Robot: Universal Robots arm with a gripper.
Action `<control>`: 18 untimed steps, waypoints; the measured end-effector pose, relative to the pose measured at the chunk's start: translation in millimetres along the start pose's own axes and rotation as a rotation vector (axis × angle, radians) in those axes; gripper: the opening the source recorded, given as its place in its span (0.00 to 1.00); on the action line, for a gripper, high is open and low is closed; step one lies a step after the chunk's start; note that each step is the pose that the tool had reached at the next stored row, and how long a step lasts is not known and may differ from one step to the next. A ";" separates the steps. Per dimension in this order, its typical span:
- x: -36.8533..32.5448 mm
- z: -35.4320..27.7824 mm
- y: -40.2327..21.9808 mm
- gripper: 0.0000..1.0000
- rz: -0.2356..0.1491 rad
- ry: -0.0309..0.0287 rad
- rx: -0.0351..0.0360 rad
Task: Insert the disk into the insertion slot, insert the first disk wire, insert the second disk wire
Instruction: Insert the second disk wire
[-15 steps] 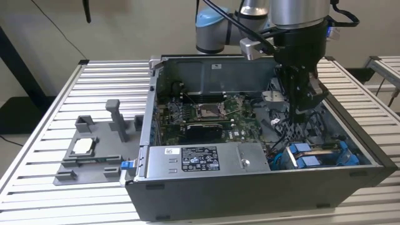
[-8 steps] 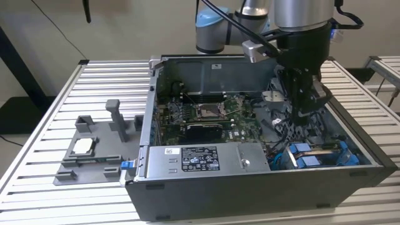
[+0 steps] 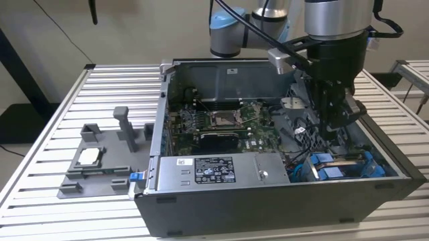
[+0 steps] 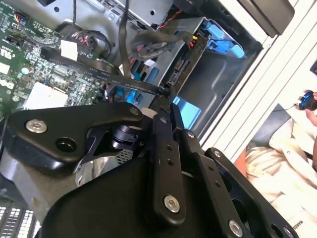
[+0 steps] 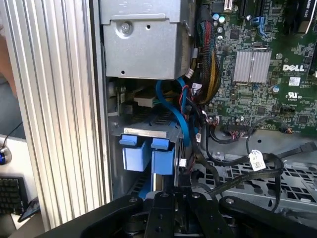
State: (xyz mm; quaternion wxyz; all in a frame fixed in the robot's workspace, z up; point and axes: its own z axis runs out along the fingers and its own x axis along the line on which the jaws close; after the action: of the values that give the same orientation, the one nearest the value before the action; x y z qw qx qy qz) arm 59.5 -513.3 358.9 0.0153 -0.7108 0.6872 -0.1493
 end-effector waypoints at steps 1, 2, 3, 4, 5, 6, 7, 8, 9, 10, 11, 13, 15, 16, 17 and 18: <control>1.0 0.2 -0.1 0.16 0.004 -0.0184 0.0001; 2.1 0.5 -0.2 0.16 0.009 -0.0358 0.0003; 3.3 0.8 -0.3 0.16 0.013 -0.0537 0.0005; 4.5 1.0 -0.5 0.16 0.017 -0.0689 0.0007; 6.0 1.4 -0.8 0.16 0.020 -0.0832 0.0009; 7.6 1.8 -1.2 0.16 0.022 -0.0935 0.0009; 9.4 2.3 -1.9 0.16 0.024 -0.0996 -0.0012; 11.0 2.9 -2.7 0.16 0.024 -0.1034 -0.0051; 12.6 3.4 -3.7 0.16 0.024 -0.1064 -0.0100; 14.0 3.9 -4.7 0.16 0.024 -0.1091 -0.0146; 15.4 4.5 -5.7 0.16 0.024 -0.1119 -0.0203; 18.2 5.6 -8.1 0.16 0.023 -0.1173 -0.0320; 21.0 6.8 -10.5 0.16 0.023 -0.1224 -0.0432; 22.4 7.4 -11.8 0.16 0.023 -0.1246 -0.0486; 23.9 8.0 -13.2 0.16 0.022 -0.1265 -0.0538; 25.4 8.7 -14.8 0.16 0.022 -0.1280 -0.0586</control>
State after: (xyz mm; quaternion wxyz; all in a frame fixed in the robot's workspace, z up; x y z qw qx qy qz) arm 76.2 -539.0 358.8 0.0401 -0.7115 0.6966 -0.0831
